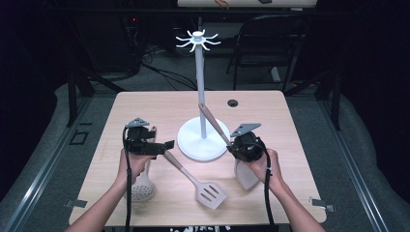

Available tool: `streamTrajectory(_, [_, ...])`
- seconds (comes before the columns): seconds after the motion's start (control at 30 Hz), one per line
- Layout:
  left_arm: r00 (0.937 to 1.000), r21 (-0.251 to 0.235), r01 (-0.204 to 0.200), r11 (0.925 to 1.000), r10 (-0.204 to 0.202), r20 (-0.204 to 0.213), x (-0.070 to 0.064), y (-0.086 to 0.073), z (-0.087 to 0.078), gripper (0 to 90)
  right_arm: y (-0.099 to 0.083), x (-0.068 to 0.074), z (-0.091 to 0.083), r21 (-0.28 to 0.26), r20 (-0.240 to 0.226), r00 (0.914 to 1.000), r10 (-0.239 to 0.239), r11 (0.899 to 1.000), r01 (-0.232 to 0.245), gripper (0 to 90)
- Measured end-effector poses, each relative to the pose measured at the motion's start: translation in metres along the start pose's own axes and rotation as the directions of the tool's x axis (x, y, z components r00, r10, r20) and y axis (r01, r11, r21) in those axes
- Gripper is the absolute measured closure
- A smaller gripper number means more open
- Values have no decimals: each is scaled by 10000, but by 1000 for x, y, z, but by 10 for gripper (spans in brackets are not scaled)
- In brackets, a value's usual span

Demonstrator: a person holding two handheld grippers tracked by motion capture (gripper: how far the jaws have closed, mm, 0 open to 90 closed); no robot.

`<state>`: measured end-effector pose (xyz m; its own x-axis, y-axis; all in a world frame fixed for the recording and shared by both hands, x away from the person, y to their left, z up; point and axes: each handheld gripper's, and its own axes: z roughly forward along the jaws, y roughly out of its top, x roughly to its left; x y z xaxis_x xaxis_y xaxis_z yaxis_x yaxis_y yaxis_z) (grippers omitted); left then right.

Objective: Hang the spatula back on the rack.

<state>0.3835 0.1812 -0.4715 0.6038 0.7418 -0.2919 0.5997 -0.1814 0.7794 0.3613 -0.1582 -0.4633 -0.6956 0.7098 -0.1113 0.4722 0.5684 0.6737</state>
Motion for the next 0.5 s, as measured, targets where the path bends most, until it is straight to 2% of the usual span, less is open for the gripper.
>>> streamTrajectory(0.17, [9999, 9, -84, 10000, 84, 125, -5, 2, 9, 39, 7, 3, 5, -94, 20, 9999, -150, 9998, 150, 788])
streamTrajectory(0.2, [9994, 27, -141, 9999, 140, 327, -10, 4, 15, 40, 10, 5, 8, -107, -37, 9997, -239, 9997, 239, 788])
streamTrajectory(0.27, [9990, 76, -179, 9998, 176, 400, -13, 5, 16, 40, 12, 6, 10, -128, -60, 9996, -282, 9995, 282, 788])
streamTrajectory(0.3, [9974, 24, -220, 9998, 217, 694, -16, 7, 20, 46, 15, 8, 14, -148, -87, 9994, -340, 9993, 339, 788])
streamTrajectory(0.37, [9965, 25, -254, 9997, 251, 796, -19, 9, 22, 50, 16, 8, 15, -80, -100, 9992, -389, 9992, 388, 788])
streamTrajectory(0.43, [9902, -78, -278, 9996, 286, 1365, -25, 14, 27, 89, 20, 11, 20, -88, -204, 9987, -469, 9989, 467, 788])
streamTrajectory(0.5, [9884, -75, -354, 9993, 362, 1477, -28, 16, 30, 126, 21, 12, 21, -51, -220, 9984, -513, 9987, 512, 788])
